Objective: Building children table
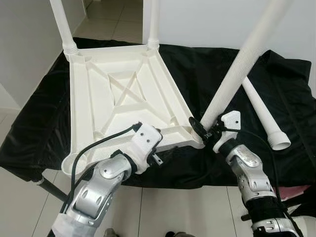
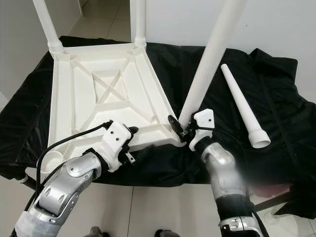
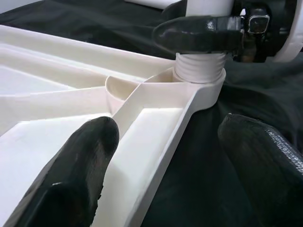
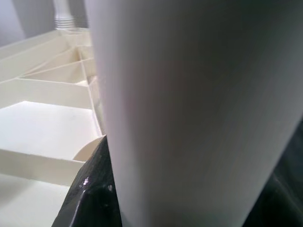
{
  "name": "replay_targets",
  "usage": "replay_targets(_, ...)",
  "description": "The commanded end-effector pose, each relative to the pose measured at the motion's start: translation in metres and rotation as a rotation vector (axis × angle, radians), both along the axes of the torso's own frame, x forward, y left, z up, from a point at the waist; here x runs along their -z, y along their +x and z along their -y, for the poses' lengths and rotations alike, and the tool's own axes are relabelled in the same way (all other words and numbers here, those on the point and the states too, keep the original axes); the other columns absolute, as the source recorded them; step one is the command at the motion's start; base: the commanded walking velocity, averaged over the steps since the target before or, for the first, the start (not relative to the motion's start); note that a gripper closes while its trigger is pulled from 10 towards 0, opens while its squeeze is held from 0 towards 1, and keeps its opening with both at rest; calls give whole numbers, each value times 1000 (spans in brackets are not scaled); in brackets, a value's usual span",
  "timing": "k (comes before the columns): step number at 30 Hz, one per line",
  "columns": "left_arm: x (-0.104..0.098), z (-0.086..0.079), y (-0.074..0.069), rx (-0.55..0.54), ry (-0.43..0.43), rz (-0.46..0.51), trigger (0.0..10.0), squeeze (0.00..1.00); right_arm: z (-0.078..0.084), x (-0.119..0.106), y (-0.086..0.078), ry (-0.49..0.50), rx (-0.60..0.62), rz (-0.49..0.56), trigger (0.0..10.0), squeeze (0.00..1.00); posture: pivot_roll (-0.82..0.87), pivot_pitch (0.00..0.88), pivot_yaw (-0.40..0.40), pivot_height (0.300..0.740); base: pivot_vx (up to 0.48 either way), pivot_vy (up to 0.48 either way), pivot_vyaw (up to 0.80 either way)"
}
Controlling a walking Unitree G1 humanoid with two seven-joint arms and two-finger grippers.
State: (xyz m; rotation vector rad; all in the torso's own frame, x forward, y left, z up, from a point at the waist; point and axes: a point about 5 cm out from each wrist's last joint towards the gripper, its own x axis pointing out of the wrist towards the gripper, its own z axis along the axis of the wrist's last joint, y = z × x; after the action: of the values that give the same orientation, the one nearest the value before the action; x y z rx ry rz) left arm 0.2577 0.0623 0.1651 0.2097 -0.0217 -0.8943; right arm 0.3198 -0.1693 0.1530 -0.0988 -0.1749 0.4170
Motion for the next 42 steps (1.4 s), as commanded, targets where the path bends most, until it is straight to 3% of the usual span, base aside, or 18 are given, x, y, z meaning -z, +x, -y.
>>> replay_targets(1, 6, 0, 0, -47, 7, -8, 10000, 0, 7, 22, -3, -32, 92, -102, 10000, 0, 8, 115, -48, 740, 0, 0, 0)
replay_targets(7, 7, 2, 3, -85, 3, -30, 10000, 0, -6, 23, -8, 64, 250, -120, 10000, 0, 5, 117, -53, 740, 0, 0, 0)
replay_targets(14, 6, 2, 4, -85, 0, -22, 10000, 0, -17, 27, -15, 101, 393, -139, 10000, 0, 7, 118, -54, 740, 0, 0, 0)
replay_targets(15, 9, 1, 4, -72, 31, -26, 10000, 0, -26, 33, -17, 155, 506, -190, 10000, 0, 13, 118, -65, 740, 0, 0, 0)
replay_targets(23, 9, -2, 5, -74, 25, -26, 10000, 0, -37, 31, -19, 199, 551, -185, 10000, 0, 16, 118, -62, 740, 0, 0, 0)
replay_targets(29, 4, -4, 6, -44, -10, -28, 10000, 0, -41, 23, -22, 212, 488, -133, 10000, 0, 16, 110, -58, 740, 0, 0, 0)
replay_targets(30, 3, -4, 5, -31, -18, -29, 10000, 0, -40, 22, -24, 217, 484, -129, 10000, 855, 18, 108, -57, 740, 0, 0, 0)
replay_targets(31, 2, -5, 5, -22, -23, -30, 10000, 0, -39, 22, -24, 222, 487, -130, 10000, 1000, 18, 108, -57, 740, 0, 0, 0)
replay_targets(37, 2, -5, 4, -13, -13, -21, 10000, 0, -42, 19, -26, 226, 439, -117, 10000, 1000, 18, 97, -54, 740, 0, 0, 0)
replay_targets(42, 2, -4, 1, 25, -5, -17, 10000, 0, -33, 15, -28, 153, 385, -76, 10000, 1000, 18, 93, -56, 740, 0, 0, 0)
